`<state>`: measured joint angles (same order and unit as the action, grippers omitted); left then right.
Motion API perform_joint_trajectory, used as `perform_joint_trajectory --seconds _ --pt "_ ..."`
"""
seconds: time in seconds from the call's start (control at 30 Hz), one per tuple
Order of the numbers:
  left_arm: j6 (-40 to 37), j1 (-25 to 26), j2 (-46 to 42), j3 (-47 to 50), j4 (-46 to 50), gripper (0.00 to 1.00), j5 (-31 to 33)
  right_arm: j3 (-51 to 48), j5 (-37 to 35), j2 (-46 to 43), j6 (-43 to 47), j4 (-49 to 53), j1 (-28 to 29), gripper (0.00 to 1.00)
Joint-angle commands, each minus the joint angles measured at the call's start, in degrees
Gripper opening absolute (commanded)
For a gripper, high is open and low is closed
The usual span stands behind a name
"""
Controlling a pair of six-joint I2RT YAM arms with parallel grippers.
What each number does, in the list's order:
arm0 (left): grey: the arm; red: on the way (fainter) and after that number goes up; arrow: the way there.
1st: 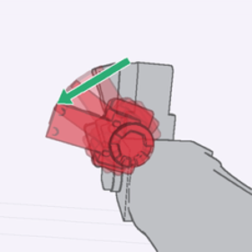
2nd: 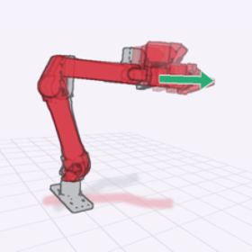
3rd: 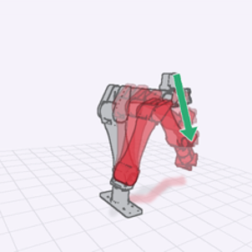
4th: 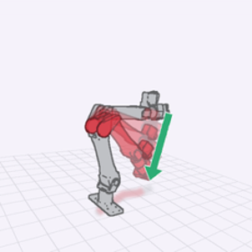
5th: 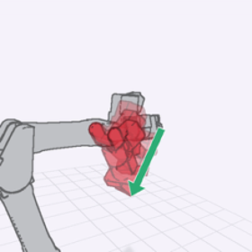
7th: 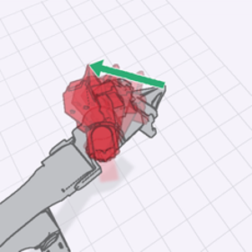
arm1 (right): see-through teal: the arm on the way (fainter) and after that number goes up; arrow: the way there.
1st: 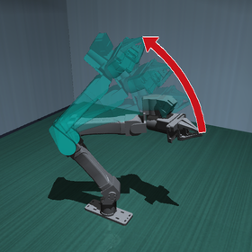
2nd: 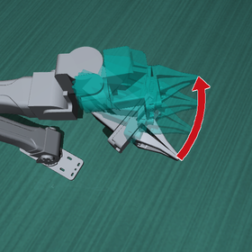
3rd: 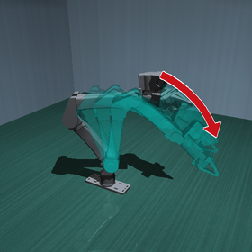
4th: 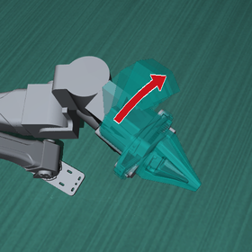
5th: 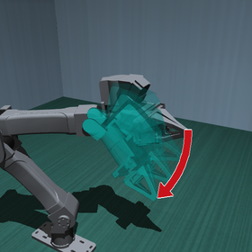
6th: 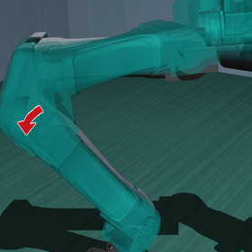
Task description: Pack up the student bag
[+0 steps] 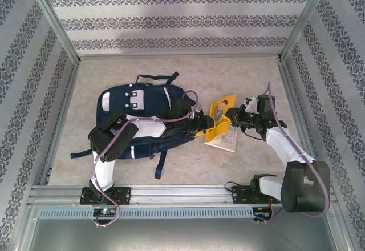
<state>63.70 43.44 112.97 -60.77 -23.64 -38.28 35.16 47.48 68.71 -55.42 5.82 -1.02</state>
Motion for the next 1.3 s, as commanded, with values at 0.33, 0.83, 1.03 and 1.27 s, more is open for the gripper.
perform_joint_trajectory --seconds 0.33,0.83,1.03,1.27 --pt "4.4 1.1 5.2 -0.3 -1.8 0.78 -0.3 -0.6 -15.4 -3.5 15.2 15.7 -0.4 0.38" --pt "-8.1 1.1 4.4 -7.0 19.9 0.77 5.3 3.3 -37.8 6.8 21.3 20.4 0.2 0.74" --pt "-19.1 0.9 1.9 -13.8 45.2 0.8 21.4 3.4 -30.9 12.4 20.9 16.3 1.5 0.62" --pt "-25.1 -0.4 -1.2 -15.0 52.6 0.8 31.3 3.3 -29.4 12.2 20.2 14.7 2.9 0.59"
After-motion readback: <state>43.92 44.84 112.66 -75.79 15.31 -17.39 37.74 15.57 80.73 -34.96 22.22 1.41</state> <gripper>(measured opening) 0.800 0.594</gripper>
